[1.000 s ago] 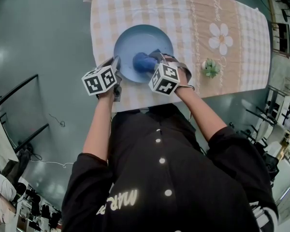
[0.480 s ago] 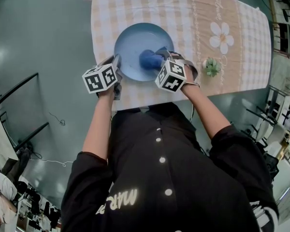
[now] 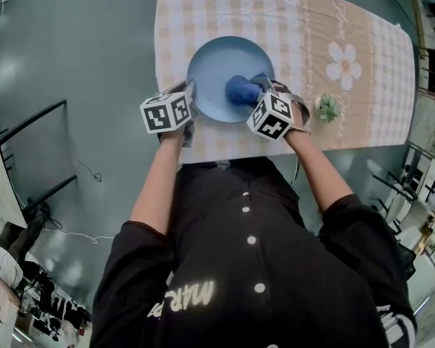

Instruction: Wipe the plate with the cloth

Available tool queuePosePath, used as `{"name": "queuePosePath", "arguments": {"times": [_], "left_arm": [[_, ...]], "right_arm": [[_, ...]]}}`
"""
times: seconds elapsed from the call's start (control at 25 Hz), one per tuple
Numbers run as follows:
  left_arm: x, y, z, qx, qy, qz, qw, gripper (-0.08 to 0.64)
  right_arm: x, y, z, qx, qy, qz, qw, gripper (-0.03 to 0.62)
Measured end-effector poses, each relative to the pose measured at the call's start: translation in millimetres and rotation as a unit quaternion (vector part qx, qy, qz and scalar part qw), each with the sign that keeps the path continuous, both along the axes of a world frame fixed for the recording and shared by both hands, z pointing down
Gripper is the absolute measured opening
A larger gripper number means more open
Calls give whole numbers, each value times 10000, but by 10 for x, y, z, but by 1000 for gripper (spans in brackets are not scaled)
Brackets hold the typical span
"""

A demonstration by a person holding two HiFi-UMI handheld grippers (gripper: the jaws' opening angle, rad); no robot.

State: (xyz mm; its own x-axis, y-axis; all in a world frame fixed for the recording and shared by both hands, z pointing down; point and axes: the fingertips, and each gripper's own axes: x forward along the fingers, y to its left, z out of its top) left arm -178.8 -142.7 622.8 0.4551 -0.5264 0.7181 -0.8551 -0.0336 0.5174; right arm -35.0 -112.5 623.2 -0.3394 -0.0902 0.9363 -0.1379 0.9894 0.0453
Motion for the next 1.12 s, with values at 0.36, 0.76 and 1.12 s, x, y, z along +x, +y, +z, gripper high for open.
{"name": "queuePosePath", "arguments": {"times": [0.36, 0.76, 1.12], "left_arm": [[-74, 50, -149, 101, -347, 172, 9992, 52], [-175, 24, -706, 728, -402, 61, 9965, 46], [-273, -12, -1677, 1778, -633, -99, 9820, 17]], "right_arm": [[-28, -78, -287, 131, -365, 416, 9984, 219], [-69, -291, -977, 441, -1449, 1214, 9810, 219], [-72, -431, -1918, 728, -2880, 1966, 9344, 219]]}}
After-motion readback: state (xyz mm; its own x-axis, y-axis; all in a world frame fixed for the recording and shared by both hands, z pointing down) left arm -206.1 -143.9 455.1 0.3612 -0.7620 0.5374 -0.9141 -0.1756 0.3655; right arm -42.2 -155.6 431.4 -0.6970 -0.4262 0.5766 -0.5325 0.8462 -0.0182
